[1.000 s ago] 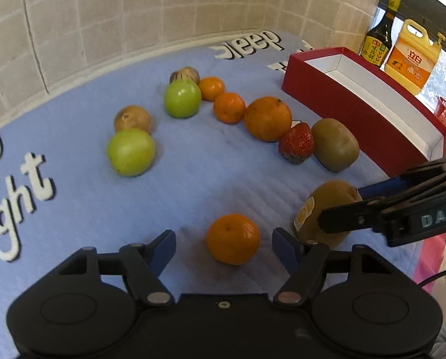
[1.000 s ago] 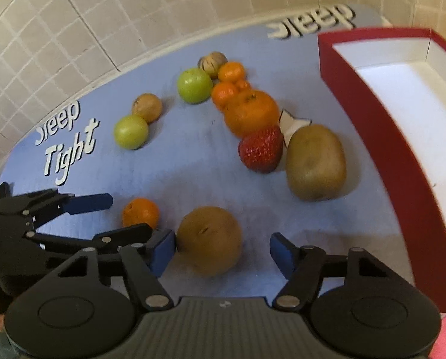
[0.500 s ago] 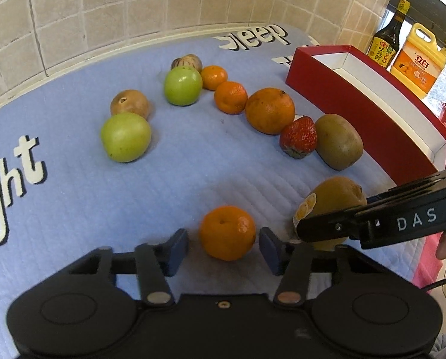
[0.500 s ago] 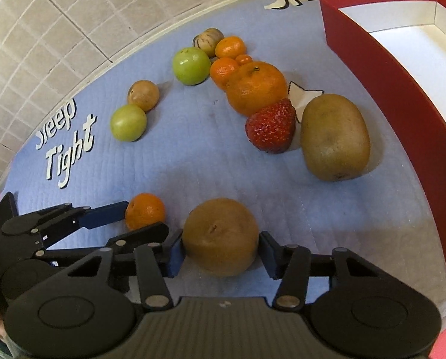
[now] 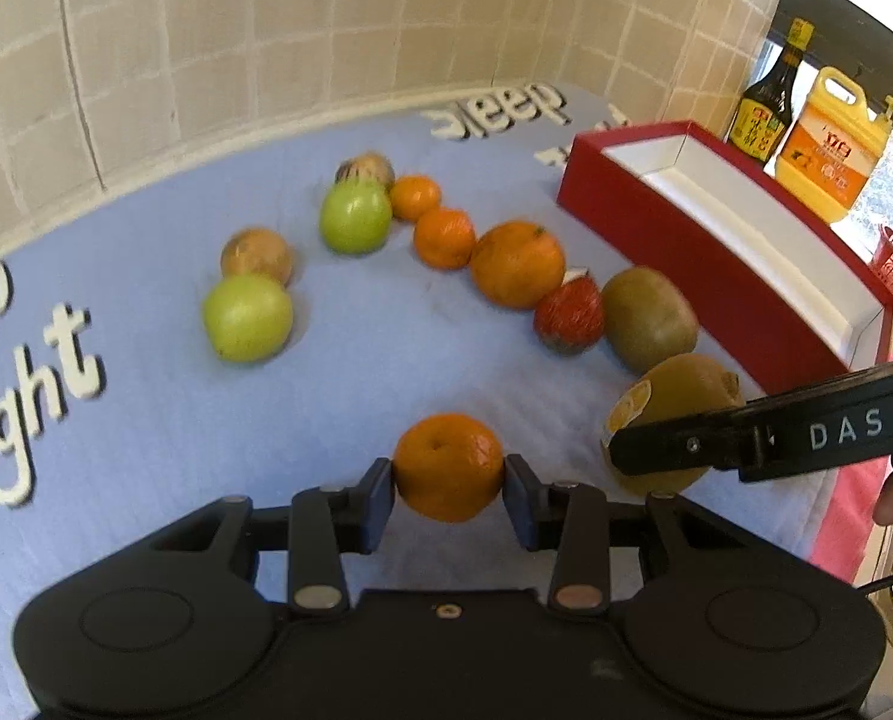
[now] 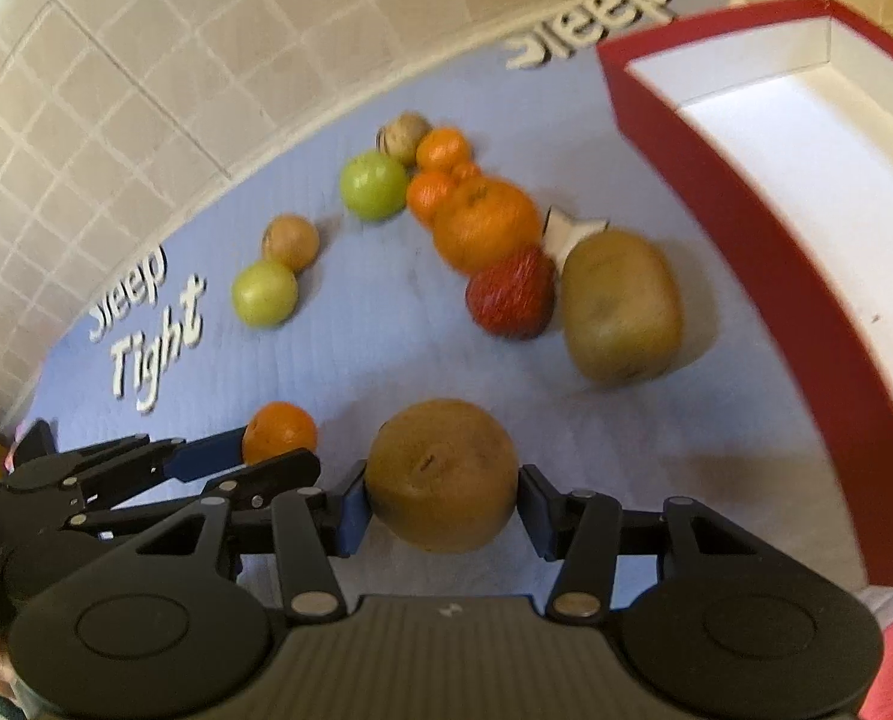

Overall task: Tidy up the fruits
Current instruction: 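Carry both fruits into the red box and open both tools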

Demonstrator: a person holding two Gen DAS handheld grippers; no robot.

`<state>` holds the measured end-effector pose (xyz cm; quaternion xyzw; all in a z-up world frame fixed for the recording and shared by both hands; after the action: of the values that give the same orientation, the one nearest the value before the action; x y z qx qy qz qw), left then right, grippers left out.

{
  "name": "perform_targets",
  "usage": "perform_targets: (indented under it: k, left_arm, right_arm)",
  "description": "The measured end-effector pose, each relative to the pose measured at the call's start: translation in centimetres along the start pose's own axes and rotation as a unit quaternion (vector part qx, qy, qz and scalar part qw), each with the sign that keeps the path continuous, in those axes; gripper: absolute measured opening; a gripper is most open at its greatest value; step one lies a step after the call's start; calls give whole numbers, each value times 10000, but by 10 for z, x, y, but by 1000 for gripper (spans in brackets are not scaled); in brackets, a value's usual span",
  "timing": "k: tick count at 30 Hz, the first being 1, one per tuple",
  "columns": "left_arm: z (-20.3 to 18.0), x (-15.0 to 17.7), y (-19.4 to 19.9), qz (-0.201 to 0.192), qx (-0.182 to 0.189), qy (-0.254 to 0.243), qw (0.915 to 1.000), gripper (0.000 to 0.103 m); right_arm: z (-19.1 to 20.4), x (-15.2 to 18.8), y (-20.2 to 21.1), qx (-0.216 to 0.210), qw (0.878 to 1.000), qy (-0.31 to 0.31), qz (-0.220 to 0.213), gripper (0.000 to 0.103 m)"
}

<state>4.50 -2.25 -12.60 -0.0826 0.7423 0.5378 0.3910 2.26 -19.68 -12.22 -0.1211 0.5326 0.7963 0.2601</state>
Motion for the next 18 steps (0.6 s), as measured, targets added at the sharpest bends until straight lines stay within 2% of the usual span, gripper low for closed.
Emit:
perform_targets:
  k: [5,8,11,14,16,18]
  left_arm:
    - [-18,-44,14,-425,65,-318,9986,47]
    - [-32,-91,21,-853,213,-553,9946,47]
    - [-53,-142,14,-1156,589,-710,9890,47]
    - [-80,-183,-21,-1028,969,-799,9867,47]
    - [-100,-201,-55,-767,1190,-864,9862,47]
    - [-122,-210,-94,-447,1221,-1069,9857,47]
  right_arm:
    - [-15,-27,35,8,9985,-70,-537,53]
    - [-35,-57,67,157,9938,-188,-1088,53]
    - [-63,-83,91,521,9857,-384,-1556,53]
    - [-99,-101,102,963,9757,-726,-1828,53]
    - [-123,-108,97,1218,9716,-921,-1807,53]
    - [-143,-111,89,1380,9688,-1102,-1738,53]
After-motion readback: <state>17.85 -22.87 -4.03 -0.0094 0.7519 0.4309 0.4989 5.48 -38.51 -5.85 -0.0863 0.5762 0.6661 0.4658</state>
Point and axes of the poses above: each gripper's, at about its wrist camera, not at the fingertips, and y roughly against the way its jaws point, z to its left, x to its underside, the point moved 5 cm from there along -y, roughly the way its jaws point, and after that the axes turned 5 degrees about -z, right-handed, at the moved point
